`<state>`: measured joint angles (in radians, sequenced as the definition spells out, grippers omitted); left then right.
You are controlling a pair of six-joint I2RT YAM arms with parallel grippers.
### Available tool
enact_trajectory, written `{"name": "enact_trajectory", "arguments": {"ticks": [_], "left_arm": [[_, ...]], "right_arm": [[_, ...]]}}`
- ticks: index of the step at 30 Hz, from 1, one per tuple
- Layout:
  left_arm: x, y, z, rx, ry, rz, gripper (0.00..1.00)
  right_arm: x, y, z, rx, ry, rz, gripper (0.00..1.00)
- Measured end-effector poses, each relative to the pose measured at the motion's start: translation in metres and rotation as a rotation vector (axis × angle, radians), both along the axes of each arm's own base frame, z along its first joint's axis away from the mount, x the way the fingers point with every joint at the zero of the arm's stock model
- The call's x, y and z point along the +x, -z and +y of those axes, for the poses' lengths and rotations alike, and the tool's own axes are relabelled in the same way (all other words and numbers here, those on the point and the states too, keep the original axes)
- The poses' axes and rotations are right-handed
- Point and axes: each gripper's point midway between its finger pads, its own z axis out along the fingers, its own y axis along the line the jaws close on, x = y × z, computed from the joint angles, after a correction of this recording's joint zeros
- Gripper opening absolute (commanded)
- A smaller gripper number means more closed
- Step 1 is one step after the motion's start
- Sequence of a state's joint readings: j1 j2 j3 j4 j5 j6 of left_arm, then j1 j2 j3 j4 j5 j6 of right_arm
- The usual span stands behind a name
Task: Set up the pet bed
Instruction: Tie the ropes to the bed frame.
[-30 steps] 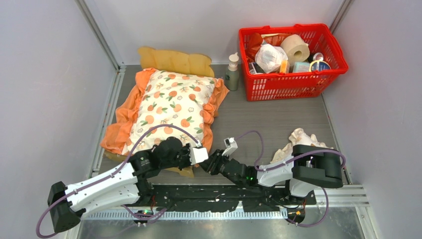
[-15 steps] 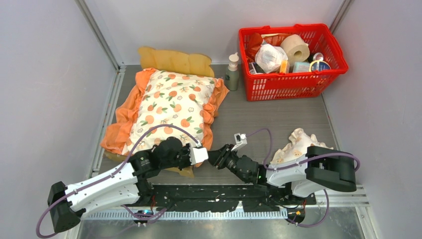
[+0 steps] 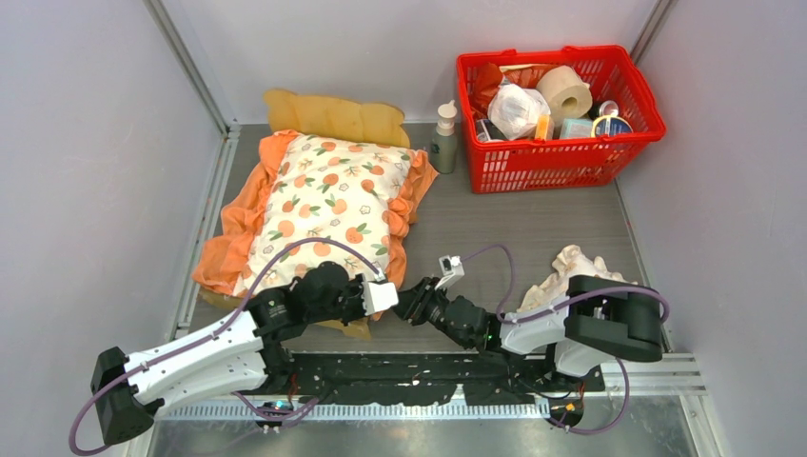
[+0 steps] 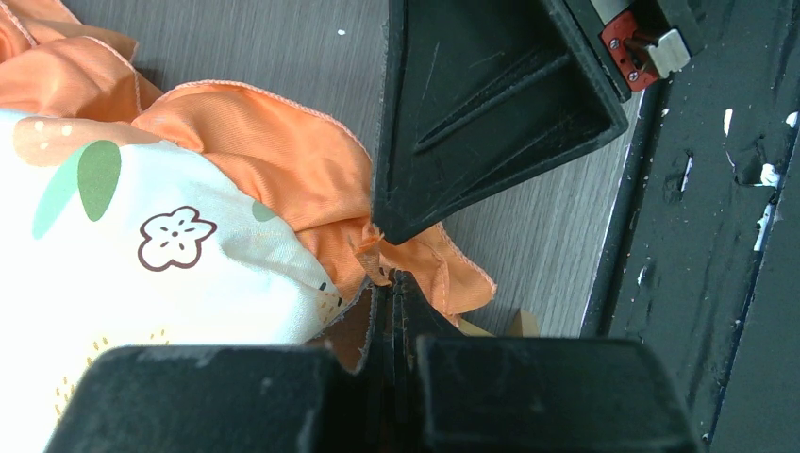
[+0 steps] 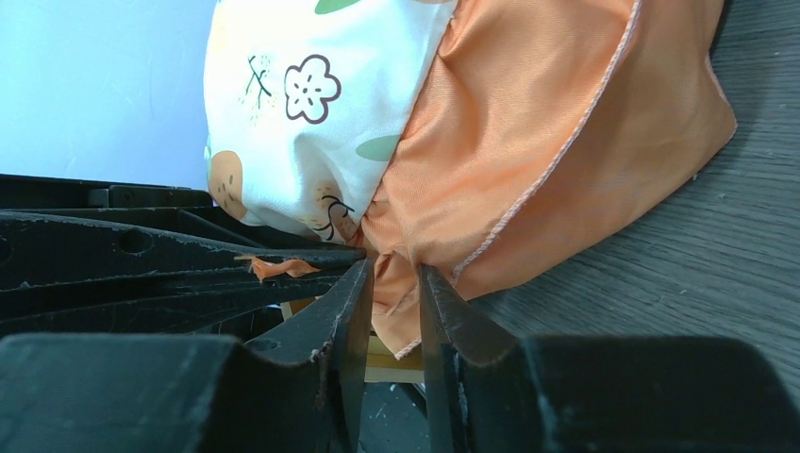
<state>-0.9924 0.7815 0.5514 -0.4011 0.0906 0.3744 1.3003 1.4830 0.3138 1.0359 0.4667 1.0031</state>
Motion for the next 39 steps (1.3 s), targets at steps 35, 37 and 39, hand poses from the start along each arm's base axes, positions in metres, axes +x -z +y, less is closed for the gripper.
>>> {"name": "enact_trajectory", "arguments": {"ticks": [35, 37, 39], "left_arm": [[0.0, 0.0, 0.0, -0.001, 0.0, -0.001, 0.0], [0.0, 0.0, 0.0, -0.001, 0.0, -0.001, 0.0], [0.0, 0.0, 0.0, -0.001, 0.0, -0.001, 0.0]], "right_arm": [[-0.007, -0.008, -0.002, 0.055, -0.001, 0.075, 0.34], [-0.007, -0.001, -0.001, 0.041, -0.003, 0.089, 0.35], [-0.008, 0.005, 0.0, 0.033, -0.007, 0.1, 0.35]]}}
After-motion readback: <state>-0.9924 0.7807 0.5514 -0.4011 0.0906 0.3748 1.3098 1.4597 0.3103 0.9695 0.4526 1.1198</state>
